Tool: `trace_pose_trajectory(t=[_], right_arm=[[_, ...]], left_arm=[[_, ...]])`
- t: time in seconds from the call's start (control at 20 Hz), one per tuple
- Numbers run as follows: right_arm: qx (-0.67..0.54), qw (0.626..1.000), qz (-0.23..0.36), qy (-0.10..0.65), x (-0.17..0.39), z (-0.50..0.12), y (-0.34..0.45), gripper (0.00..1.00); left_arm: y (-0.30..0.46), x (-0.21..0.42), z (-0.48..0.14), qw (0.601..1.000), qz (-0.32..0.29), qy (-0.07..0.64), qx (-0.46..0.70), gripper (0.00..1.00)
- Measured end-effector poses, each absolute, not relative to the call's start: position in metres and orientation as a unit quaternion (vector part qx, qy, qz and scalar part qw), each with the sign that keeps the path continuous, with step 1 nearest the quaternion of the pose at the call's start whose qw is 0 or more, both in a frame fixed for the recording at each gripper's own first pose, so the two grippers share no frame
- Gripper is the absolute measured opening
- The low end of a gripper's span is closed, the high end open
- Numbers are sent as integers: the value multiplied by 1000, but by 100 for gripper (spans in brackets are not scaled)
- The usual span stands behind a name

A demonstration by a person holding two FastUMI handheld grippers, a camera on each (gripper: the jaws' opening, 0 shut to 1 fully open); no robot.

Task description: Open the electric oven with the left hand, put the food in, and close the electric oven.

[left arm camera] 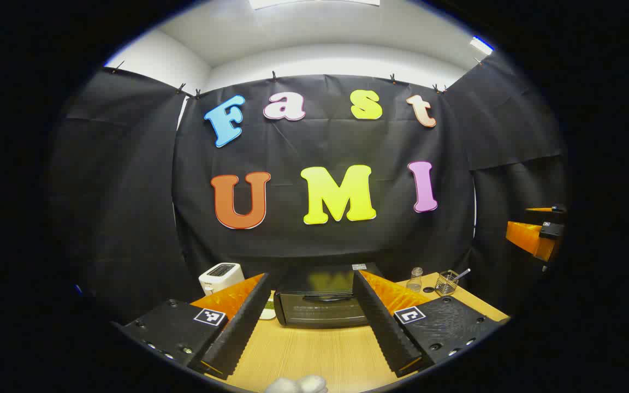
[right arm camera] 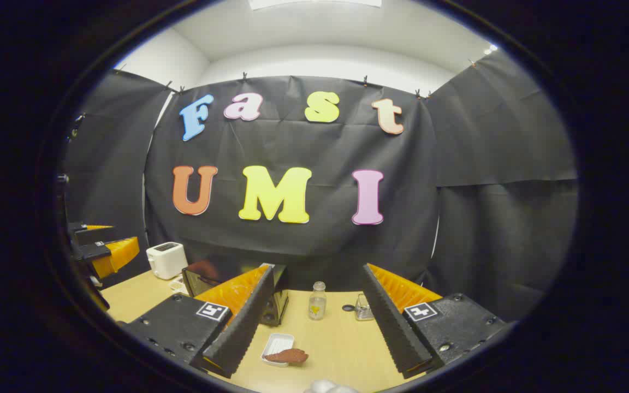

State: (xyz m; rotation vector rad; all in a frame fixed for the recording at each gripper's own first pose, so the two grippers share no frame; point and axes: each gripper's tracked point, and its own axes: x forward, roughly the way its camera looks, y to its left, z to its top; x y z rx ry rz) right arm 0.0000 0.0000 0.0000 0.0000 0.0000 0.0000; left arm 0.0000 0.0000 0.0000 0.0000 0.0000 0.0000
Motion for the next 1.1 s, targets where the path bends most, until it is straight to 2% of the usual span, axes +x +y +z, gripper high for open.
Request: trace_pose_trajectory(t=[0.6,1.1], right_arm=[[-17,1000,-10,16,-4,-5,-3,100],[-24,997,-49,52,-5,-16,-24,100]], left_arm=[[-7,36,-19,1000,-20,5,-1,96],[-15,148,-67,999,-30,30,-15,96]])
